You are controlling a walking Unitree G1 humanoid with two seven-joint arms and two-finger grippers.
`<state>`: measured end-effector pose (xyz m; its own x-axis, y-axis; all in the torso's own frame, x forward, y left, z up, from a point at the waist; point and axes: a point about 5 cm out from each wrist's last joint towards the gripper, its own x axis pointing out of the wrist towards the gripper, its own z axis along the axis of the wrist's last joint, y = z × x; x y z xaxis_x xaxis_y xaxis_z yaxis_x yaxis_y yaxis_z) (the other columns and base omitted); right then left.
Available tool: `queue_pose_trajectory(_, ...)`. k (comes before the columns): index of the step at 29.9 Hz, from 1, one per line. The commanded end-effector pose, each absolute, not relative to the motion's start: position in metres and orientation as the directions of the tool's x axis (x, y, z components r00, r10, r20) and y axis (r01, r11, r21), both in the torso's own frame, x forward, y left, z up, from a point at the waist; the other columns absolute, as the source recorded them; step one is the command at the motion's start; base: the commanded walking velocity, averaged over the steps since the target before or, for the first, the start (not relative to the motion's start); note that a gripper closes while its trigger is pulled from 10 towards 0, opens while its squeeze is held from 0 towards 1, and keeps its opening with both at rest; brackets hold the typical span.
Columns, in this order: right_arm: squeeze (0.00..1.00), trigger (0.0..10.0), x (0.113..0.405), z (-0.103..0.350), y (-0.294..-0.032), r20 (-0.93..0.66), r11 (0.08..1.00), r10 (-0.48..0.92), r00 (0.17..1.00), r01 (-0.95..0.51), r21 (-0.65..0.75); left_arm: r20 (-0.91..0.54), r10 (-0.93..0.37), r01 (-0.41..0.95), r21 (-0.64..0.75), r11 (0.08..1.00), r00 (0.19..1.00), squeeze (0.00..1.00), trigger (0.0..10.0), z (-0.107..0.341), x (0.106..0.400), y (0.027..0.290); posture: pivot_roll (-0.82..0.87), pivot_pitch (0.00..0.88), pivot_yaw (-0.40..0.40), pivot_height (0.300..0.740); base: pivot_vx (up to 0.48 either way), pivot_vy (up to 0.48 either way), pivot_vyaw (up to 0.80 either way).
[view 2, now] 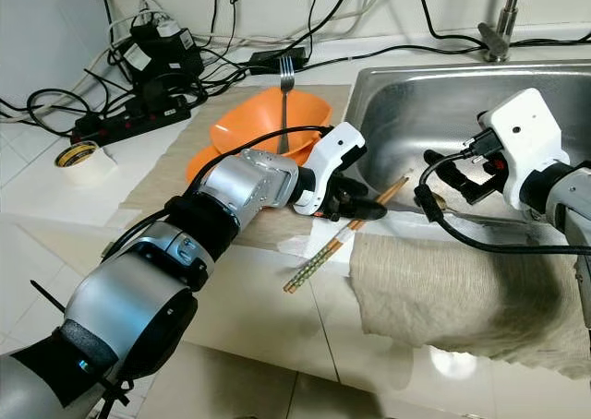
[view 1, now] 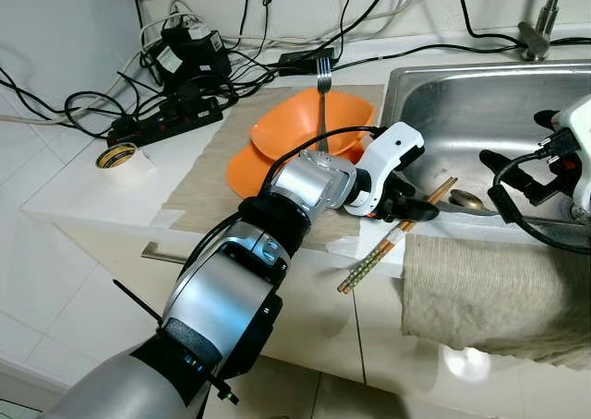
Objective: Kitchen organization
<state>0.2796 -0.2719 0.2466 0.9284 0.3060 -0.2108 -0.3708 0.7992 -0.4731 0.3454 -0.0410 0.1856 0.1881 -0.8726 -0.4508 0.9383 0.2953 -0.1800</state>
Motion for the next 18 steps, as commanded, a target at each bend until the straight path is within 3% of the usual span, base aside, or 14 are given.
queue_pose_trajectory(1,0.00,10.0,0.280,0.251,-0.262,-0.193,0.787,0.340,0.920,-0.391,-0.478,-0.511,-0.851,0.934,-0.230,0.274,0.124,0.00,0.0,0.162,0.335,-0.043,-0.13,0.000,0.224,0.740,0.000,0.000,0.00)
queue_pose_trajectory(9,0.00,10.0,0.280,0.249,-0.262,-0.193,0.791,0.337,0.921,-0.389,-0.472,-0.456,-0.883,0.949,-0.218,0.230,0.109,0.00,0.0,0.170,0.332,-0.049,-0.13,0.000,0.226,0.740,0.000,0.000,0.00)
queue_pose_trajectory(18,0.00,10.0,0.281,0.247,-0.262,-0.192,0.797,0.332,0.923,-0.384,-0.466,-0.370,-0.917,0.935,-0.246,0.255,0.153,0.00,0.0,0.190,0.339,-0.051,-0.12,0.000,0.227,0.740,0.000,0.000,0.00)
